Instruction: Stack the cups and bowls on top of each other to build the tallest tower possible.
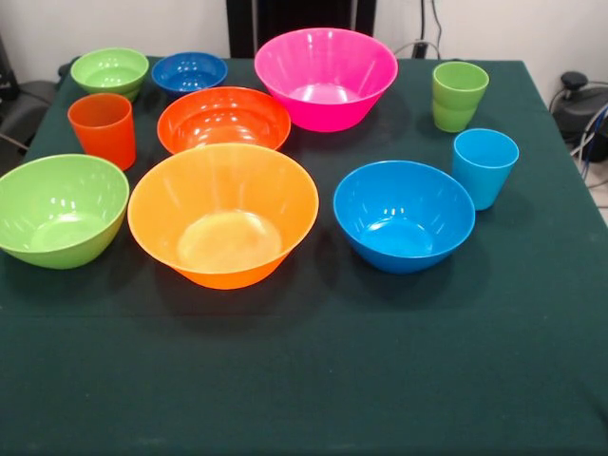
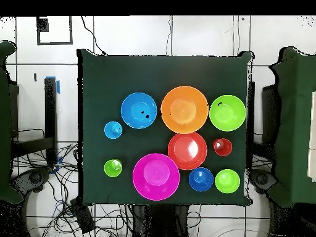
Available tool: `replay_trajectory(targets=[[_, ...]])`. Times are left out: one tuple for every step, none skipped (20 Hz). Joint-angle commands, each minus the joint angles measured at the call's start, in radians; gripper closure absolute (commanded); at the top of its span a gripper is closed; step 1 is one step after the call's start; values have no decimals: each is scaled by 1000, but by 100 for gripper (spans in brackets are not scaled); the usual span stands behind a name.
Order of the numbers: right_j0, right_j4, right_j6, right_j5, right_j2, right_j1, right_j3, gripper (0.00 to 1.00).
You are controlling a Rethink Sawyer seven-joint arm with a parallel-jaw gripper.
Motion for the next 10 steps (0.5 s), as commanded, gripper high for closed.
replay_trajectory(targets=[[55, -70, -256, 308, 100, 47, -51, 0], [59, -78, -251, 298, 111, 57, -61, 0], [67, -96, -236, 287, 116, 79, -81, 0], [57, -112, -234, 289, 124, 115, -103, 0], [39, -116, -250, 311, 127, 137, -121, 0], [7, -107, -286, 344, 135, 138, -128, 0], [-24, -96, -330, 364, 149, 107, -125, 0], [-52, -73, -383, 397, 174, 77, -124, 0], [-65, -51, -424, 434, 197, 57, -133, 0], [-78, -38, -462, 454, 232, 44, -144, 0]])
